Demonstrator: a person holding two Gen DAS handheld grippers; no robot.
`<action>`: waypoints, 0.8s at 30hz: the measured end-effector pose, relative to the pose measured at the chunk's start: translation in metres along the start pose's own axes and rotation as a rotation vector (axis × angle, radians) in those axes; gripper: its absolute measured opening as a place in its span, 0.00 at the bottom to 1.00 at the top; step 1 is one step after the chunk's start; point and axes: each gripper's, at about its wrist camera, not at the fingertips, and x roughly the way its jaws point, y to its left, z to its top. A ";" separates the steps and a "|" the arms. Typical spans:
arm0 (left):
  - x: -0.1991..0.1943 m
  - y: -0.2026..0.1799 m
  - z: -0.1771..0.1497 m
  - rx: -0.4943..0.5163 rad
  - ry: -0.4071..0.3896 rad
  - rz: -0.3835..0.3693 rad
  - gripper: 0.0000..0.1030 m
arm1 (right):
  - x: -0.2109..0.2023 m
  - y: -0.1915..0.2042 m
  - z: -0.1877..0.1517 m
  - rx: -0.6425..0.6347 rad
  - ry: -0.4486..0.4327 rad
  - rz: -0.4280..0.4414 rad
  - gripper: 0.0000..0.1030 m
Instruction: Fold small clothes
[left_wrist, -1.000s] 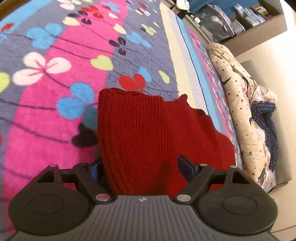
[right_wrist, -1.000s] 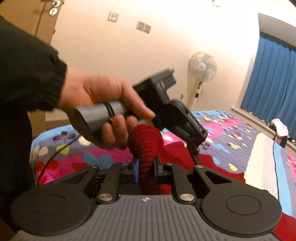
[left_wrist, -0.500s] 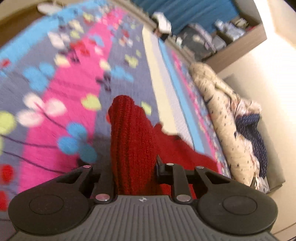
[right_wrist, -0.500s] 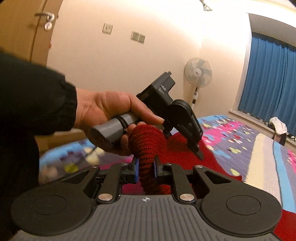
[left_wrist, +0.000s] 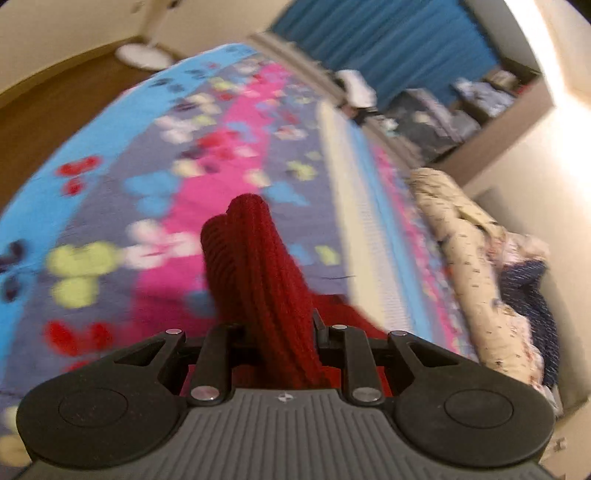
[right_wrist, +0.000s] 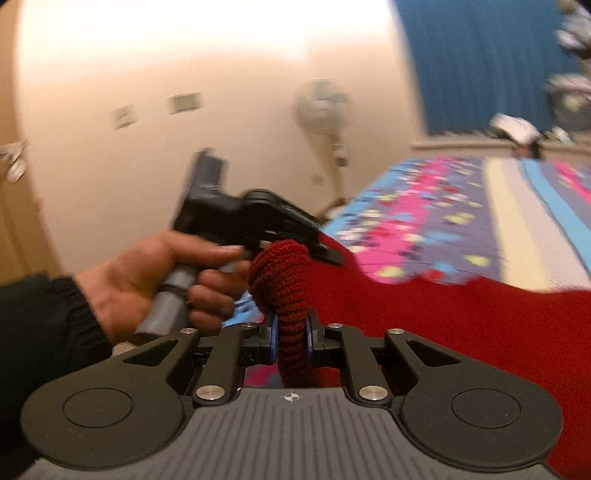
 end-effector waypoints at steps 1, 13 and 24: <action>0.004 -0.019 -0.003 0.036 -0.019 -0.032 0.25 | -0.011 -0.012 0.002 0.037 -0.014 -0.035 0.13; 0.035 -0.130 -0.046 0.233 -0.052 -0.281 0.57 | -0.111 -0.193 -0.066 0.539 0.086 -0.652 0.13; 0.004 -0.147 -0.106 0.522 0.065 -0.088 0.49 | -0.117 -0.263 -0.022 0.601 0.251 -0.349 0.55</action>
